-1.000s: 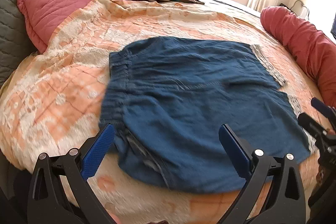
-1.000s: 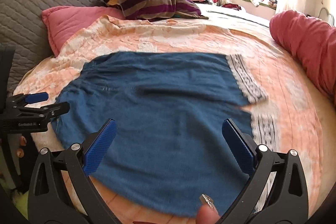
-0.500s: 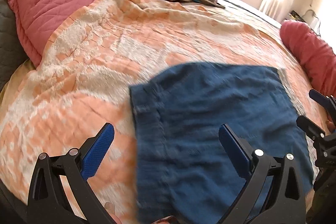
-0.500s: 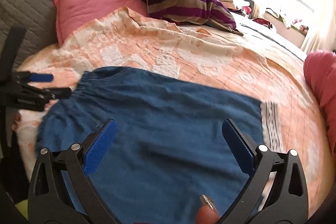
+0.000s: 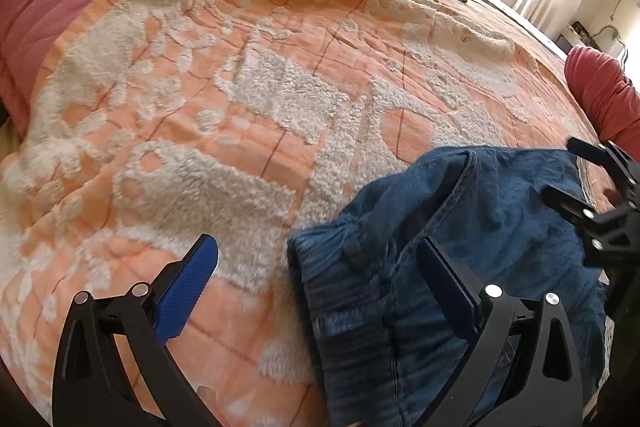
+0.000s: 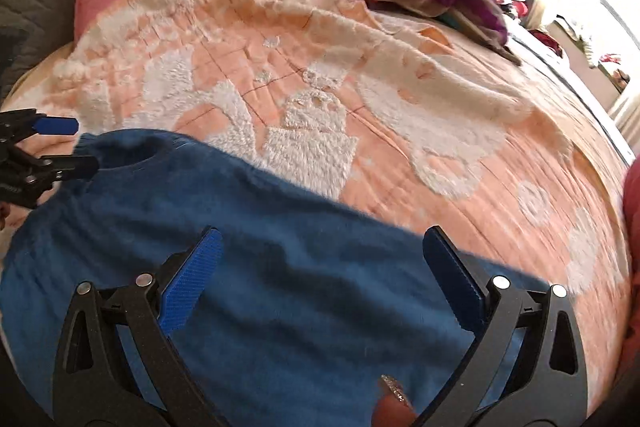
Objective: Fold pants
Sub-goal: 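Lower the left tool onto the elastic waistband and close it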
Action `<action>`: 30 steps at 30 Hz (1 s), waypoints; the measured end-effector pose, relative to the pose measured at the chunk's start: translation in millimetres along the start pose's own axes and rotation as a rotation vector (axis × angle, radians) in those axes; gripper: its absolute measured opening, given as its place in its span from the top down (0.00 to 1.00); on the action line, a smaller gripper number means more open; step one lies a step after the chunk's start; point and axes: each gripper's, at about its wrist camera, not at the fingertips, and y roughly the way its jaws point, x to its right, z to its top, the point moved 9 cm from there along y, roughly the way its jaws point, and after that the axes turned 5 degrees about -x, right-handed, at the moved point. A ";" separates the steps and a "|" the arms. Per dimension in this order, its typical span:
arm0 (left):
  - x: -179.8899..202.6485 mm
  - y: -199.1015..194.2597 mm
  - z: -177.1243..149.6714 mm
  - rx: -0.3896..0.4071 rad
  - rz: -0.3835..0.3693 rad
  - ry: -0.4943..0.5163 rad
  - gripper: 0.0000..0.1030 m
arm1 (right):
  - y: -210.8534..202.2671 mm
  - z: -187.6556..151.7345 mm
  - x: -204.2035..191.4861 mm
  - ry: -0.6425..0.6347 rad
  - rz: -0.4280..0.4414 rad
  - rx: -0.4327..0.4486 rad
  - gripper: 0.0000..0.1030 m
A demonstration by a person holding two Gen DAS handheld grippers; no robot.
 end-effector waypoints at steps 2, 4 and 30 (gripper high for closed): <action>-0.4 4.8 2.4 0.002 0.009 0.005 0.04 | 9.7 4.7 0.1 -0.039 -0.016 -0.015 0.08; -0.8 6.9 4.9 0.012 0.004 0.006 0.06 | 17.1 8.5 -5.0 -0.105 -0.028 -0.028 0.08; 38.6 -61.9 -21.7 0.234 0.000 0.150 0.67 | -31.6 -12.9 -35.5 -0.108 0.162 0.088 0.98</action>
